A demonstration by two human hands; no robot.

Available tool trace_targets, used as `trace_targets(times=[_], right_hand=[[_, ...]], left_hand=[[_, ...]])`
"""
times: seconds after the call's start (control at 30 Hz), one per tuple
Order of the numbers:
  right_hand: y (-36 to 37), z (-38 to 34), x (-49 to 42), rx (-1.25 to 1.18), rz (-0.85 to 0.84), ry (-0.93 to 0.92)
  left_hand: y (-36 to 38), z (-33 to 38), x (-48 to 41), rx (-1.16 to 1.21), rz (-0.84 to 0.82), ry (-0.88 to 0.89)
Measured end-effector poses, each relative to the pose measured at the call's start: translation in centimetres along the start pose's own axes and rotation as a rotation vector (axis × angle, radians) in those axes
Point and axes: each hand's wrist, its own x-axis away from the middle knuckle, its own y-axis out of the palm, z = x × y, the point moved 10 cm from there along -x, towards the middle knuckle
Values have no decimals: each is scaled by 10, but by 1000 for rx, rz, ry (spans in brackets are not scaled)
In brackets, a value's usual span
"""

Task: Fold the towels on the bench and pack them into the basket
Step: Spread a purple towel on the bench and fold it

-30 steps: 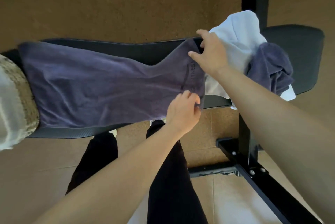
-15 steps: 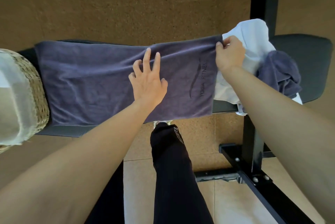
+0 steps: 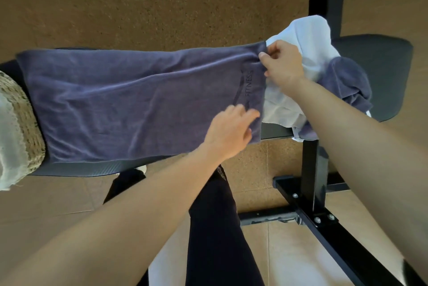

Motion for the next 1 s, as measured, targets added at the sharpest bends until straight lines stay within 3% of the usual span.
trace_targets(times=[0.1,0.2,0.3,0.47,0.57,0.67,0.83,1.0], right_hand=[[1,-1,1,3,-37,-28],[0,-2,2,-33,-42,-18],[-3,-4,3,-72,-30,15],[-4,-15,11,-350,4,151],[9,-38,21,-496,-17,162],[31,-79,36,-569,-44,112],[85,-162,65,-544,-191,-29],[149,-227,88,-393,-348,-114]], left_hand=[[47,21,2,-141,-233,13],[53,21,2,-197,-251,-32],[40,21,-1,-122,-172,-69],[6,5,19,193,17,-183],[-37,-13,55,407,187,-327],[-71,-39,99,615,256,-466],[-107,-110,177,902,356,-727],[-119,-195,250,944,489,-934]])
